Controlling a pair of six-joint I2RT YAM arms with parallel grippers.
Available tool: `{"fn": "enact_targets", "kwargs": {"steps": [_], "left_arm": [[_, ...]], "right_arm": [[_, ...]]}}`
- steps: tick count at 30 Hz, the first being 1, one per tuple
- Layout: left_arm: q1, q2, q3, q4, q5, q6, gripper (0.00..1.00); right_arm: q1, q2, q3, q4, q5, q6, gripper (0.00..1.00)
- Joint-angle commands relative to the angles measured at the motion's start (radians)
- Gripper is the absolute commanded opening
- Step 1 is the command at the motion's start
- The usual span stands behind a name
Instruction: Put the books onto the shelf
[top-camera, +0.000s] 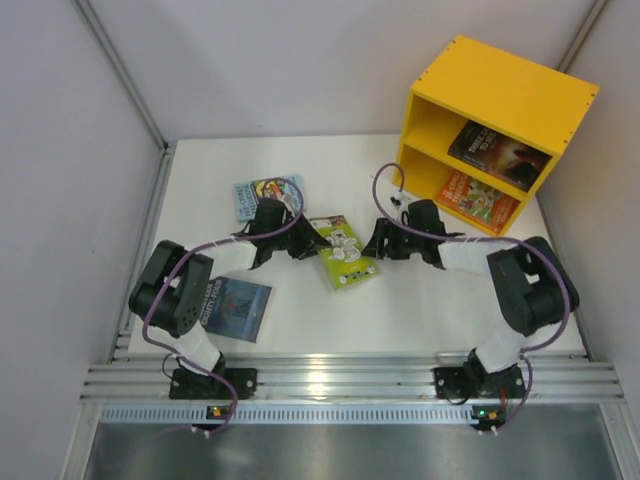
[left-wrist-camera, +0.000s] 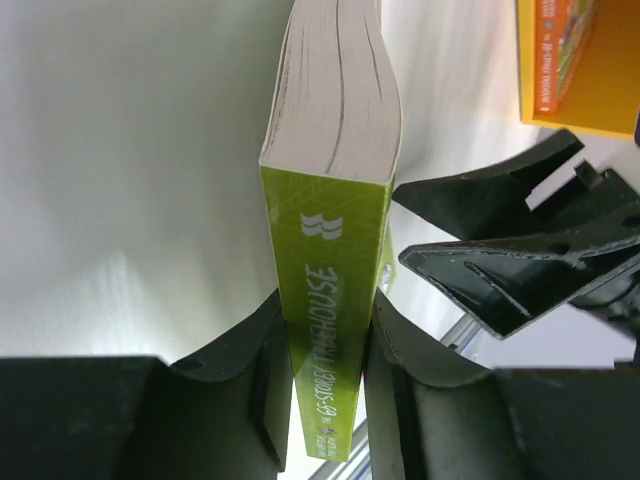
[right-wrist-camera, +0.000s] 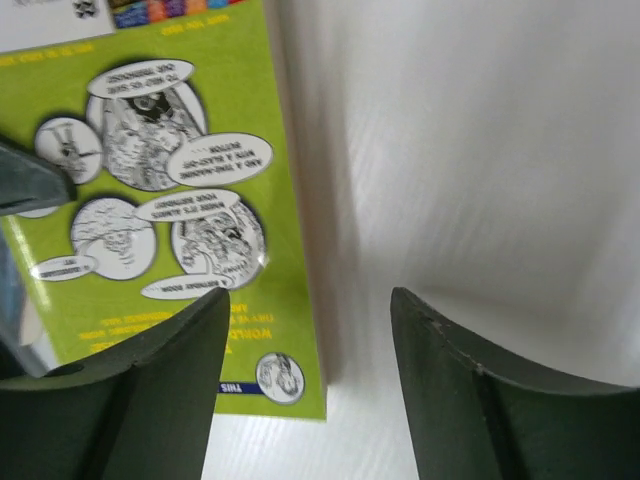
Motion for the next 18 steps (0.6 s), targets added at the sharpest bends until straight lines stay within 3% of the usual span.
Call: {"fn": "enact_targets", "kwargs": {"steps": [1, 4, 10, 13, 18], "left_arm": [[-0.032, -0.097, 0.029, 0.010, -0.045, -0.088, 0.00], [-0.072, -0.129, 0.071, -0.102, -0.134, -0.134, 0.00], [-0.132, -0.121, 0.213, -0.288, -0.215, -0.185, 0.00], [-0.143, -0.117, 0.234, -0.319, -0.223, -0.225, 0.00], [-0.166, -0.121, 0.247, -0.351, -0.249, -0.237, 0.00]], "right_arm": [[0.092, -0.209, 0.008, -0.280, 0.387, -0.082, 0.66], [0.251, -0.325, 0.038, -0.339, 0.633, -0.120, 0.68], [0.523, -0.402, 0.072, -0.346, 0.887, -0.232, 0.66], [0.644, -0.352, 0.107, -0.333, 1.064, -0.321, 0.66], [0.723, -0.224, 0.178, -0.351, 1.183, -0.367, 0.66]]}}
